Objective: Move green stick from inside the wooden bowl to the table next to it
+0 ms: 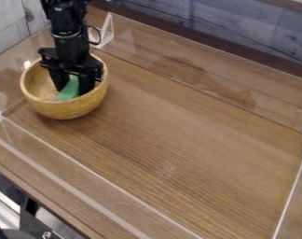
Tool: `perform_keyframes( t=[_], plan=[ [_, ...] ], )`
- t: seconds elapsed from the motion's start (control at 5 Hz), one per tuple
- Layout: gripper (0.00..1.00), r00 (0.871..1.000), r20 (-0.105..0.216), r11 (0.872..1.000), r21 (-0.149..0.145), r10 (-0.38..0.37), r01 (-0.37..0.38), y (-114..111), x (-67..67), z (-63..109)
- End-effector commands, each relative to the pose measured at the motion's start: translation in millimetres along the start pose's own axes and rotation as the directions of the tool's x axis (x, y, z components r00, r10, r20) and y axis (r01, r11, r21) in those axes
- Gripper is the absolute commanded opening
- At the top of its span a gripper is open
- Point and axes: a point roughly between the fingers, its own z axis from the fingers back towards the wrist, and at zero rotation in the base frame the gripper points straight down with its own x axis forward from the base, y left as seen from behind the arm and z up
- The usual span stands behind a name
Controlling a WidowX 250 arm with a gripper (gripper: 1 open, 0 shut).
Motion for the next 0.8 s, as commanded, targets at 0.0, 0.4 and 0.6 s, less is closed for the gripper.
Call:
perform_keyframes(
  t=[0.0,0.4,0.6],
  plan=[
    [0.00,1.000,0.030,1.000,0.002,0.005,-0.005,2.5,5.2,10.9],
    [0.00,0.999,0.030,1.000,-0.008,0.013,-0.012,4.2,5.8,12.6],
    [0.00,0.999,0.030,1.000,-0.013,0.016,-0.016,5.2,6.2,13.1]
  ],
)
